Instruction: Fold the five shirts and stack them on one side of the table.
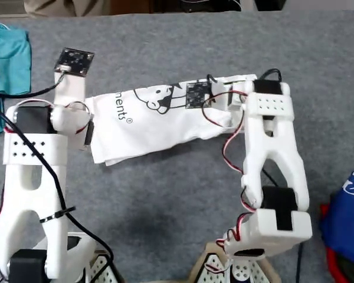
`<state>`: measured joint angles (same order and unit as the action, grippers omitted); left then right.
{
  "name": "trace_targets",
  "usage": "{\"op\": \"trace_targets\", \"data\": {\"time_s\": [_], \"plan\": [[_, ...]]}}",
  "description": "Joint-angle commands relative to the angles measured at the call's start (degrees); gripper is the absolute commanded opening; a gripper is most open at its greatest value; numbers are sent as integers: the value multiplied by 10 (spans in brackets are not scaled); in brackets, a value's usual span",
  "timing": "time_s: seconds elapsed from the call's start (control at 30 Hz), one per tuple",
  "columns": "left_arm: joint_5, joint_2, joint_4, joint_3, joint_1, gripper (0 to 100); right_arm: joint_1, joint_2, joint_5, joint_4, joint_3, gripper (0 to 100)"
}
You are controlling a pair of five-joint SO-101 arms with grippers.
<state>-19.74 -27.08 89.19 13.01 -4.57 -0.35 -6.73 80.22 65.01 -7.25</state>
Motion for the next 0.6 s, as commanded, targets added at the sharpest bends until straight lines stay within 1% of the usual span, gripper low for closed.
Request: {"op": "trace_targets", "data": {"time_s": [0.0,0.23,0.37,0.47,0.57], "plan": [[1,-18,2,-7,-26,19,-9,-44,6,1,80,4],[1,-18,1,-7,-27,19,-10,-196,6,5,283,4],[1,-17,-3,-7,-27,19,-33,-258,6,23,377,4],[0,-16,-3,-7,-27,19,-62,-293,6,55,430,4],[0,-15,-3,-7,-27,19,-80,-325,6,66,469,4]]}}
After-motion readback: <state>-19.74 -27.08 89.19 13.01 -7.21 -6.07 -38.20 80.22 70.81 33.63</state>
